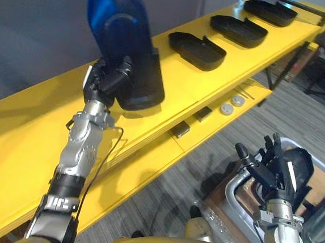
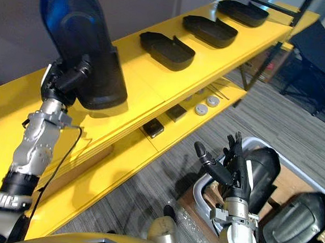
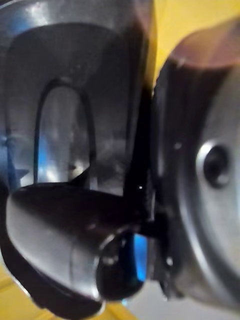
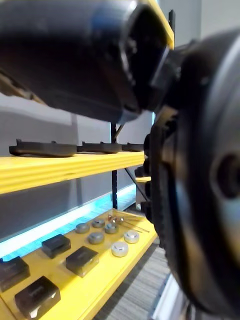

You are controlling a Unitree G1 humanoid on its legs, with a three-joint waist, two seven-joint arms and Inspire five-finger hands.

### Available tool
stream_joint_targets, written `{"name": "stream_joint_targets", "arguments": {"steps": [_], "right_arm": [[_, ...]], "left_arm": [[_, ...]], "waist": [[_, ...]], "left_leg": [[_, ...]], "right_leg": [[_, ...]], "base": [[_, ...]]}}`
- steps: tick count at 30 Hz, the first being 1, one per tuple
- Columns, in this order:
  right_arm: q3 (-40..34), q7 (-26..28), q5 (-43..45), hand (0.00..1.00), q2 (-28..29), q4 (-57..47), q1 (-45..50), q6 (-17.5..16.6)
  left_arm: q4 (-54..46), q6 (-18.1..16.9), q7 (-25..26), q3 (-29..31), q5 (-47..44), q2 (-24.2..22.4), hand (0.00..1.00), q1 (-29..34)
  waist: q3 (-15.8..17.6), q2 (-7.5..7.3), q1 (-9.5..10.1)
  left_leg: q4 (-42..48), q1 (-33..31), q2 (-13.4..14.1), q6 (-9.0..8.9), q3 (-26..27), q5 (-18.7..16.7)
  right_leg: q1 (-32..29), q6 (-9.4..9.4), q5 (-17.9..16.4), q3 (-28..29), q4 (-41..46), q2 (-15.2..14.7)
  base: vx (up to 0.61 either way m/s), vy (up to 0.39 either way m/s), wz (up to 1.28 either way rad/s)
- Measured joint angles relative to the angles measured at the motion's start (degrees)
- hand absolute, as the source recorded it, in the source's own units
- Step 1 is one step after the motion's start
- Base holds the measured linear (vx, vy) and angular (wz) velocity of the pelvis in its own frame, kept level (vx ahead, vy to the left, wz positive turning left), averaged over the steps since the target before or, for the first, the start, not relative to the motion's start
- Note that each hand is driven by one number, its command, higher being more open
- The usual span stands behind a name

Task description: Walk over and take three plastic housings, then place them on the shelf

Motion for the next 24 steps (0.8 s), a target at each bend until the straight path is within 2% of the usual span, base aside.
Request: {"name": "stream_joint_targets", "arguments": {"steps": [2, 5, 10, 15, 19, 20, 24], "right_arm": [[1.65, 2.02, 0.00, 1.00, -1.60, 2.96, -0.25, 0.08], [6.60, 5.25, -1.54, 1.00, -3.16, 8.10, -0.19, 2.22], [13.83, 5.99, -7.37, 1.00, -3.15, 13.76, -0.01, 3.60], [17.00, 4.05, -7.30, 1.00, -3.14, 14.85, 0.35, 3.68], [17.62, 2.24, -7.23, 1.00, -3.19, 14.85, 0.60, 3.68], [18.06, 2.06, -7.22, 1.00, -3.19, 14.90, 0.62, 3.68], [19.97, 0.61, -7.13, 1.00, -3.18, 15.97, 0.74, 3.67]], "left_arm": [[4.71, 0.00, 1.12, 0.06, -3.71, 1.05, 0.00, -3.12], [7.69, 0.01, 3.97, 0.01, -5.92, 1.71, 0.00, -4.74], [13.50, 0.49, 9.59, 0.02, -5.91, 1.95, 0.00, -8.02], [16.95, 6.20, 10.25, -0.18, -6.06, 3.73, 0.00, -9.96], [18.05, 7.45, 8.60, -1.35, -6.47, 5.08, 0.00, -12.09], [18.05, 7.45, 7.78, -2.00, -6.51, 5.71, 1.00, -12.45], [18.44, 8.49, 7.20, -4.21, -6.37, 5.97, 1.00, -13.87]], "waist": [[0.00, -0.01, -0.26], [0.03, -0.01, -1.37], [1.14, -0.32, -1.42], [3.52, -1.88, -1.50], [4.56, -2.19, -1.57], [4.84, -2.20, -1.69], [5.14, -2.13, -2.01]], "left_leg": [[-0.96, 0.53, -0.02, -0.22, 0.91, 0.25], [-1.87, 0.49, -0.15, -0.30, 1.13, 0.69], [-1.93, 0.40, -0.18, -0.27, 1.22, 0.77], [-1.05, -1.04, -0.10, -0.10, 0.90, 0.89], [-0.44, -1.78, 0.05, -0.04, 0.67, 0.91], [-0.09, -1.91, 0.18, -0.12, 0.65, 0.77], [2.36, -3.17, 1.09, -0.23, 0.16, -0.28]], "right_leg": [[-0.45, 0.00, 0.00, 1.01, 0.02, 0.24], [-1.04, -0.08, -0.05, 1.17, 0.07, 0.37], [-1.62, -0.42, -0.32, 1.35, 1.06, 0.42], [-3.11, -0.69, -0.57, 1.29, 2.15, 0.33], [-3.73, -0.67, -0.53, 1.17, 2.60, 0.33], [-3.72, -0.67, -0.53, 1.13, 2.60, 0.34], [-3.73, -0.67, -0.52, 0.63, 2.53, 0.53]], "base": [[0.00, -0.025, -0.22], [0.00, -0.008, -0.02], [-0.01, -0.002, 0.00], [-0.06, -0.017, 0.03], [-0.02, -0.011, 0.03], [0.00, 0.000, 0.00], [-0.02, -0.011, 0.03]]}}
